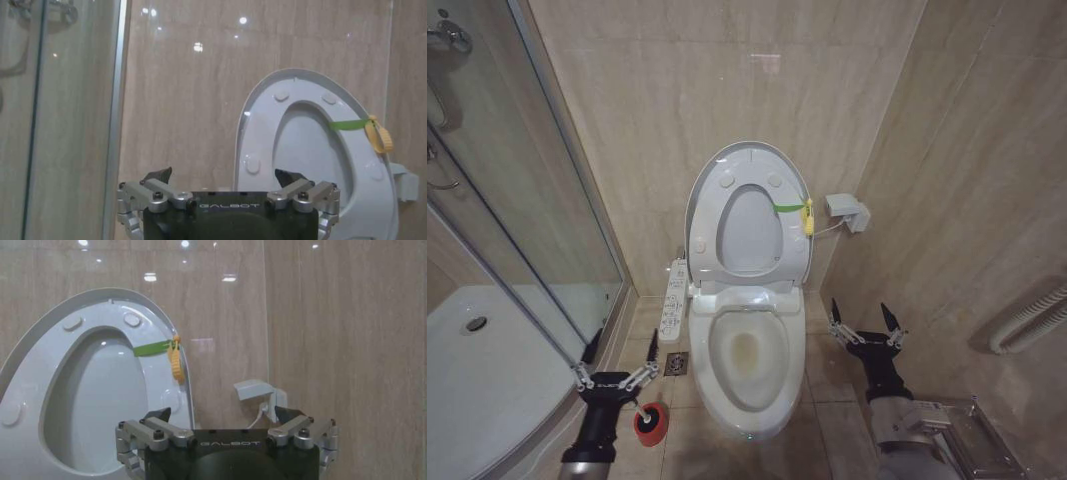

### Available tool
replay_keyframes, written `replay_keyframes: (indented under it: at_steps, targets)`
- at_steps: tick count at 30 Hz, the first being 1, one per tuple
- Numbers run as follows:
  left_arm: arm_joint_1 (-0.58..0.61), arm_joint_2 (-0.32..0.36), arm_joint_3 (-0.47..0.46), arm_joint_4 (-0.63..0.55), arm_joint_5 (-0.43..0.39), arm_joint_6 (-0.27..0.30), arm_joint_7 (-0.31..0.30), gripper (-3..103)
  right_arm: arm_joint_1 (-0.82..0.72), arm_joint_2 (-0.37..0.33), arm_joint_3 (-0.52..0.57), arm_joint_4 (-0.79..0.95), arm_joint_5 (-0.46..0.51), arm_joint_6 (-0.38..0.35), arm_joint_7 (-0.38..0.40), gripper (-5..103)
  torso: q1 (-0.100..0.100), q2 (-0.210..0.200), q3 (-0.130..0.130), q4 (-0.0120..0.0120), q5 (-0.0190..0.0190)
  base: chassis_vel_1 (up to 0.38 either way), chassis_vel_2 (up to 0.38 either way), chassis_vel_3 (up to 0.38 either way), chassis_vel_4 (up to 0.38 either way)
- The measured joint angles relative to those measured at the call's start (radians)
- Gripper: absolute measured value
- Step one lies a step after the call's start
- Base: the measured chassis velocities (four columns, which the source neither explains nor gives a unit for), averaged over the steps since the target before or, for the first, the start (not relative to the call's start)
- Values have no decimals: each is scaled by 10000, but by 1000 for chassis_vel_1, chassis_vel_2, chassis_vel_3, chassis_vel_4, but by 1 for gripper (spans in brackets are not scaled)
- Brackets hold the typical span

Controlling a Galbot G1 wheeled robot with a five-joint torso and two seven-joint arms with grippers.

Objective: Open the toilet lid, clean the toilet bowl with a toilet brush, close the toilet lid, and flush.

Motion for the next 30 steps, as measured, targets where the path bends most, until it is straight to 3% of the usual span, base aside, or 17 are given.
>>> replay_keyframes:
  at_steps: [5, 8, 19, 30]
  targets:
    - [106, 59, -35, -278, -77, 650, -132, 100, 0, 0, 0, 0, 0, 0, 0, 100, 0, 0, 0, 0, 0, 0, 0, 0, 0]
    - [63, 74, -168, -276, -78, 741, -189, 100, 0, 0, -1, 0, 0, 0, 0, 100, 0, 0, 0, 0, 0, 0, 0, 0, 0]
    - [-103, -244, -732, 157, -32, 257, -282, 100, 0, 1, 0, 0, 0, 0, 0, 100, 0, 0, 0, 0, -1, 0, 0, 0, 0]
    - [-56, -372, -785, 223, 137, 242, -414, 100, 0, 0, 0, 0, 0, 0, 0, 100, 0, 0, 0, 0, -1, 0, 0, 0, 0]
